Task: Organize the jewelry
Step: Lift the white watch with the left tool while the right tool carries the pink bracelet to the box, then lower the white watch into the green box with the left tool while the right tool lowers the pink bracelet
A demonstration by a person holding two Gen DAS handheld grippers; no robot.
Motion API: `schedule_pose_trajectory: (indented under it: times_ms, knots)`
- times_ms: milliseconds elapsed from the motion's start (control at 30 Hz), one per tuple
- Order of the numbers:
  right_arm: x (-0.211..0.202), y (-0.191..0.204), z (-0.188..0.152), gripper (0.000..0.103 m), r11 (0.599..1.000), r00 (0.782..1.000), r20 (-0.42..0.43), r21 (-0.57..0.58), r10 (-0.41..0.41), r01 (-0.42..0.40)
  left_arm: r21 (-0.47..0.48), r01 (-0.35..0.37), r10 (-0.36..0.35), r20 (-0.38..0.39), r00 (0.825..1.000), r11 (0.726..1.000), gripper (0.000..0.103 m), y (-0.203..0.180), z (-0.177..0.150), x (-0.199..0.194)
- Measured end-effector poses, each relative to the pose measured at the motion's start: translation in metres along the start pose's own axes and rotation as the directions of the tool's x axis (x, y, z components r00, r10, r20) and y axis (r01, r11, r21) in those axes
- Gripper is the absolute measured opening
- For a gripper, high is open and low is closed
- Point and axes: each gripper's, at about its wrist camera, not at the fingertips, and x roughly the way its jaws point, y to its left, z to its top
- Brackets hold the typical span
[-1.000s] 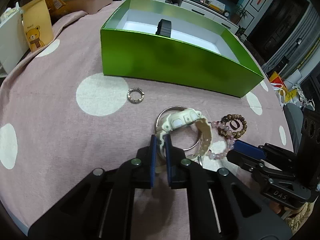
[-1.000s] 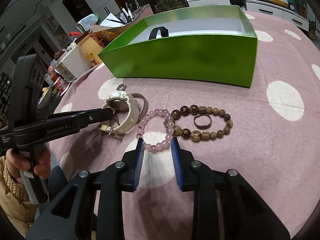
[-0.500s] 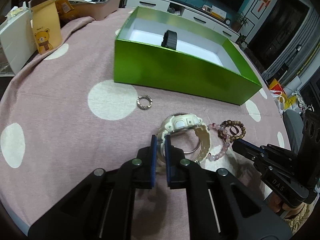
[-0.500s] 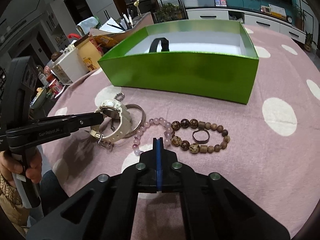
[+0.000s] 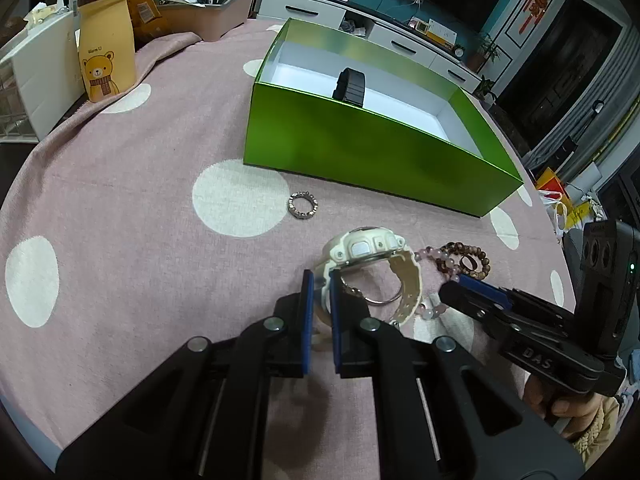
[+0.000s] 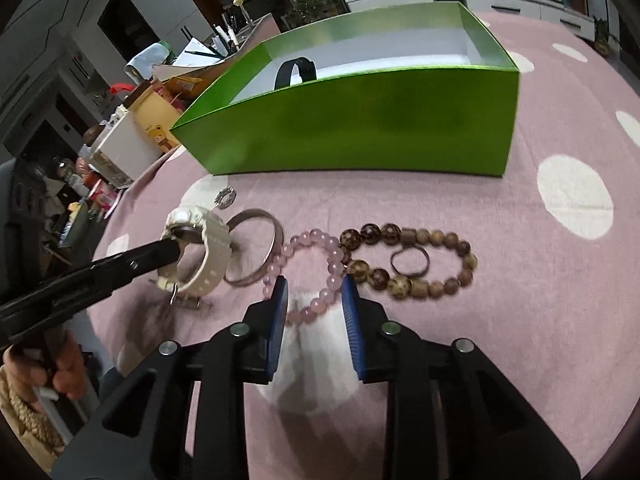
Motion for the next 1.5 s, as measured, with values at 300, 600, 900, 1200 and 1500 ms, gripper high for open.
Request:
schedule_pose_trajectory:
  times_ms: [300, 600, 900, 1200, 1500]
  knots:
    - [-0.004, 0.008, -0.003, 0.007, 0.989, 0.995, 0.044, -0.119, -0.084, 0.089, -0.001, 0.007, -0.007, 0.007, 1.0, 1.0, 0.007, 0.0, 0.001, -0.002]
    - [-0.055, 0.01, 0.021, 0.007, 0.981, 0.984, 0.173, -0.173, -0.053, 0.083, 0.019, 0.011, -0.012, 0.054, 0.998, 1.0, 0.007, -0.005, 0.015, -0.018]
    - [-0.096, 0.008, 0.056, 0.007, 0.971, 0.956, 0.288, -0.204, -0.063, 0.126, 0.062, -0.002, -0.005, 0.116, 0.993, 0.998, 0.007, -0.019, 0.048, -0.034]
    - [-0.104, 0.002, 0.091, 0.007, 0.967, 0.939, 0.339, -0.212, -0.063, 0.141, 0.08, -0.045, 0.03, 0.172, 0.985, 0.996, 0.007, -0.026, 0.093, -0.038]
    - [-0.078, -0.005, 0.122, 0.007, 0.967, 0.943, 0.327, -0.218, -0.057, 0.134, 0.094, -0.115, 0.095, 0.188, 0.978, 0.989, 0.007, -0.024, 0.139, -0.019]
